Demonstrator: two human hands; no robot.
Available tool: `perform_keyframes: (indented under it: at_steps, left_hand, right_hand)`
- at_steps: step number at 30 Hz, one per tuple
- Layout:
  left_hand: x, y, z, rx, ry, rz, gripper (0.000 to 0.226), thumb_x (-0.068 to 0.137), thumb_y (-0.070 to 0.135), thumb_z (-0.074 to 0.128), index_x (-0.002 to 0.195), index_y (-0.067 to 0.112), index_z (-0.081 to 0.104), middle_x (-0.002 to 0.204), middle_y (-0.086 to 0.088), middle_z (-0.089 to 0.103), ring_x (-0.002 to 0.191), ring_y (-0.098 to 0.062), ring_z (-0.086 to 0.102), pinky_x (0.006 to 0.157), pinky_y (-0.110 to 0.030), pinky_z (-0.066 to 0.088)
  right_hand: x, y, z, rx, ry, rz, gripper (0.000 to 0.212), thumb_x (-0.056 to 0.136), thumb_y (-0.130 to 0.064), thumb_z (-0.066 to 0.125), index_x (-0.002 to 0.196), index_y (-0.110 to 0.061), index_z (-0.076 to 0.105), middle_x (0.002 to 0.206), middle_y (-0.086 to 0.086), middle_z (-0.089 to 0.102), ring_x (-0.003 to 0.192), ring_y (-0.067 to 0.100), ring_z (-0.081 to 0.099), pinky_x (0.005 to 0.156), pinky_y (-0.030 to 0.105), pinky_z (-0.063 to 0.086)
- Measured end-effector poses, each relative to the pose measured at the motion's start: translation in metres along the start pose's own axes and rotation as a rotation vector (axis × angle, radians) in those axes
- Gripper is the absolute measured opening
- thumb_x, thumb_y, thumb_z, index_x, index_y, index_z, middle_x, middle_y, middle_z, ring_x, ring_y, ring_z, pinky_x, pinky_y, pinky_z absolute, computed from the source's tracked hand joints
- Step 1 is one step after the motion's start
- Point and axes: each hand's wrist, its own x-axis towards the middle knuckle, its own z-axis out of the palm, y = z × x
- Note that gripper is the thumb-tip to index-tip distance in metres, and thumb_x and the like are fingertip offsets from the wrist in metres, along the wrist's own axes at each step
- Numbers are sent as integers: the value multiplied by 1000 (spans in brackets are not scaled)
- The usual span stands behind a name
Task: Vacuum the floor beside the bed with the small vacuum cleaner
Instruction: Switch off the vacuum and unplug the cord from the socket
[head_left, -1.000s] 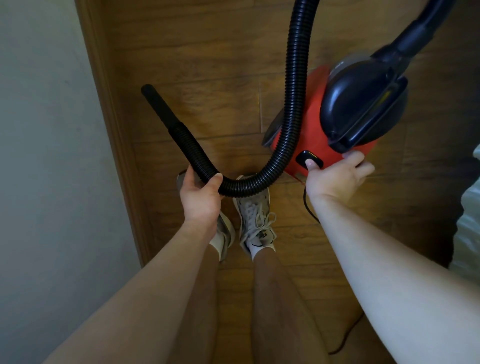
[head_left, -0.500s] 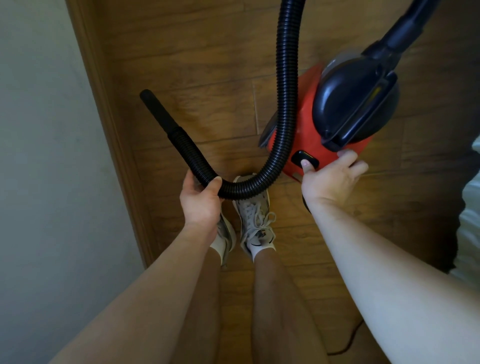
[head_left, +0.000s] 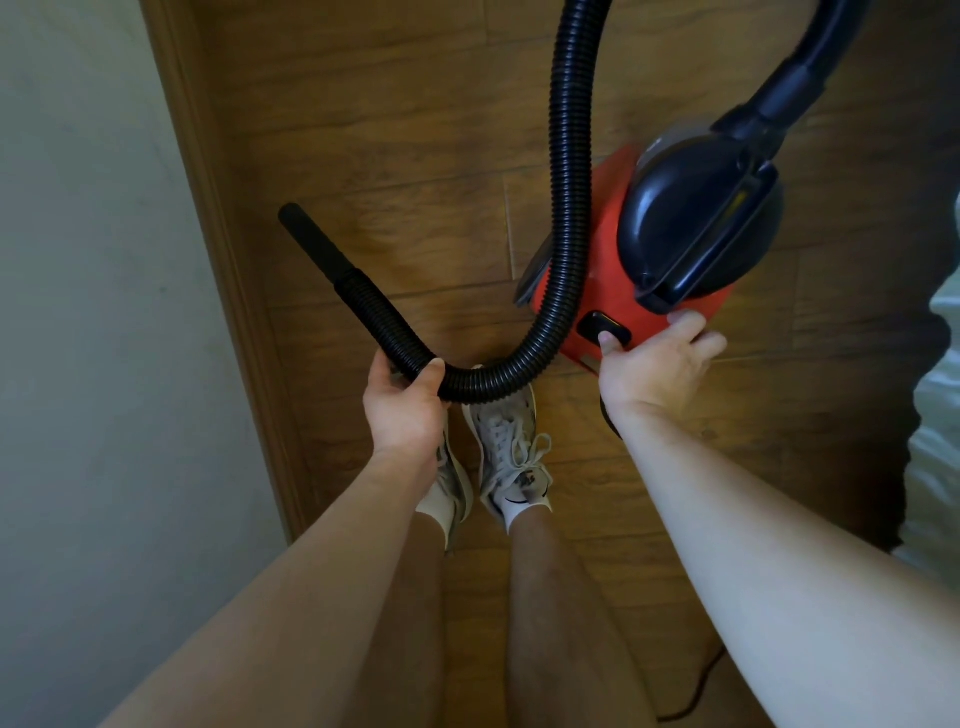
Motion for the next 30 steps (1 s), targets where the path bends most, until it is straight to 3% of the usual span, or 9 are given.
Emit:
perform_keyframes:
  at_steps: [4,11,19,27,30]
  left_hand:
    - [2,4,-1,7,-6,-8,55,98,6,62,148,23,47,119,7,65,111,-15,66,100,-40,56]
    - [10,9,-1,-32,31,-49,45,100,9,61,142,15,48,117,0,64,103,-16,68,93,-35,59]
    - [30,5,3,-160,122,-172,34,99,8,62,131,4,52,121,-10,63,112,-27,65,78,-31,62]
    - [47,6,16,-284,106,-281,29,98,7,64,123,10,49,120,-14,62,109,-28,68,90,-44,61]
    - [54,6,21,-316,94,-303,40,98,8,65,135,5,49,122,-15,64,106,-28,70,91,-44,60]
  right_hand:
    - [0,-1,-2,2,-11,-3,70,77,-35,83,127,-11,40,130,16,38,109,32,52,78,32,52]
    - [-1,-3,1,3,-10,20,70,76,-35,83,125,-11,40,130,17,38,108,34,53,83,41,56]
    - [-1,3,5,13,6,1,70,78,-35,82,127,-12,39,131,16,36,111,34,52,79,35,53]
    - [-1,4,6,3,15,-2,71,78,-34,82,129,-11,39,132,16,36,111,33,51,77,28,47]
    - [-2,3,8,0,23,0,71,78,-34,82,129,-11,39,132,15,37,112,33,51,79,29,47]
